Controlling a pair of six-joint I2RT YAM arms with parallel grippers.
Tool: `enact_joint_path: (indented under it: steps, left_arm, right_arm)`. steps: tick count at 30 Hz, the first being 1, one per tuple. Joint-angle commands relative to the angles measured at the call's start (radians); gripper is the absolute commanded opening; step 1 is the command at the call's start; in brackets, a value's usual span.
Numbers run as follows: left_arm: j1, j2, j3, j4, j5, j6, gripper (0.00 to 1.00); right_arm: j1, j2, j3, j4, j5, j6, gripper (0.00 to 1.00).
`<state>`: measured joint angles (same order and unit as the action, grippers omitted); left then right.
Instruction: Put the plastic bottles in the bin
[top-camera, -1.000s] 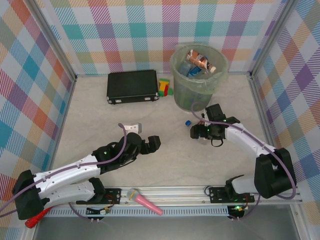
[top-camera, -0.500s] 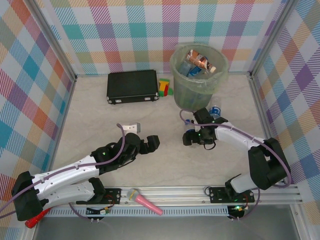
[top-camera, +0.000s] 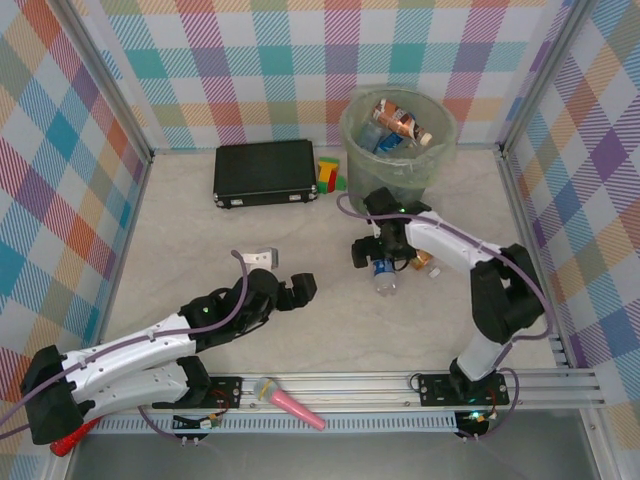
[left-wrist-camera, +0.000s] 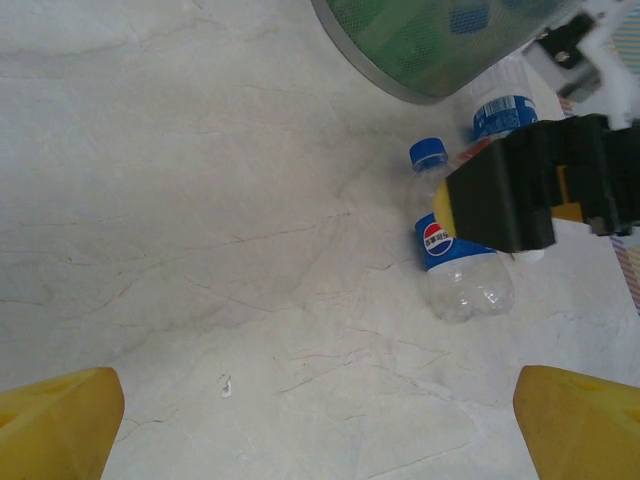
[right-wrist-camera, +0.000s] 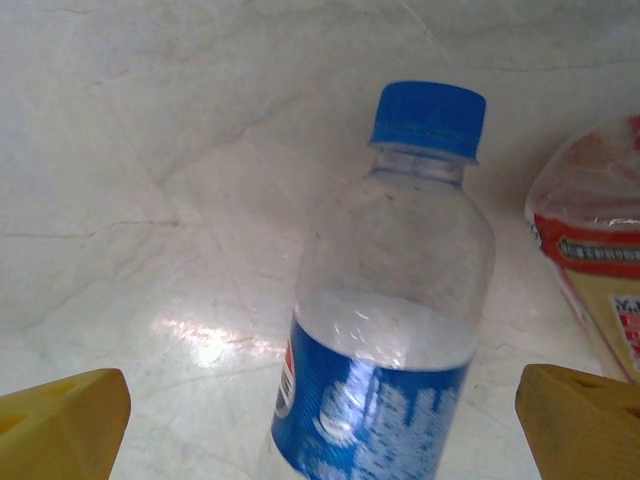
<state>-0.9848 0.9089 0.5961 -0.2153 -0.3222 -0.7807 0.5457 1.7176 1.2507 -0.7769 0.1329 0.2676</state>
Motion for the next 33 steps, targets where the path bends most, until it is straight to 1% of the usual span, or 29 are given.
enact_joint_path:
  steps: [1, 2, 5, 8, 13, 17, 21, 24, 25, 29, 31, 33]
  left_arm:
    - [-0.01, -0.031, -0.016, -0.024, -0.033, 0.03, 1.0]
    - [-0.009, -0.034, -0.019, -0.029, -0.036, 0.032, 1.0]
    - [-0.008, -0.05, -0.023, -0.043, -0.046, 0.037, 1.0]
    - [-0.006, -0.066, -0.032, -0.044, -0.052, 0.037, 1.0]
    - [-0.006, -0.077, -0.035, -0.045, -0.055, 0.046, 1.0]
    - [-0.005, -0.078, -0.035, -0.048, -0.058, 0.05, 1.0]
    - [-0.005, -0.076, -0.04, -0.043, -0.055, 0.047, 1.0]
    - [-0.005, -0.072, -0.042, -0.035, -0.052, 0.044, 1.0]
    - [-0.005, -0.069, -0.041, -0.034, -0.05, 0.043, 1.0]
    - [-0.005, -0.07, -0.039, -0.039, -0.048, 0.04, 1.0]
    - [-0.006, -0.076, -0.039, -0.044, -0.052, 0.041, 1.0]
    - [-0.005, -0.082, -0.039, -0.048, -0.054, 0.042, 1.0]
  right_arm:
    - [0.008, 0.047, 0.07, -0.058, 0.045, -0.016, 1.0]
    - [0.008, 0.061, 0.083, -0.054, 0.048, -0.012, 0.99]
    - [0.009, 0.133, 0.151, -0.067, 0.076, -0.006, 0.92]
    - [0.008, 0.193, 0.195, -0.081, 0.105, 0.001, 0.89]
    - [0.008, 0.257, 0.234, -0.088, 0.114, -0.002, 0.85]
    - [0.013, 0.264, 0.242, -0.087, 0.07, -0.004, 0.82]
    - [0.034, 0.252, 0.242, -0.096, 0.07, -0.018, 0.82]
    - [0.035, 0.265, 0.256, -0.112, 0.073, -0.047, 0.78]
    - [0.035, 0.275, 0.268, -0.123, 0.068, -0.06, 0.74]
    - [0.036, 0.32, 0.319, -0.169, 0.041, -0.101, 0.64]
    - [0.036, 0.335, 0.34, -0.187, 0.026, -0.115, 0.57]
    - [0.036, 0.35, 0.367, -0.205, 0.006, -0.128, 0.56]
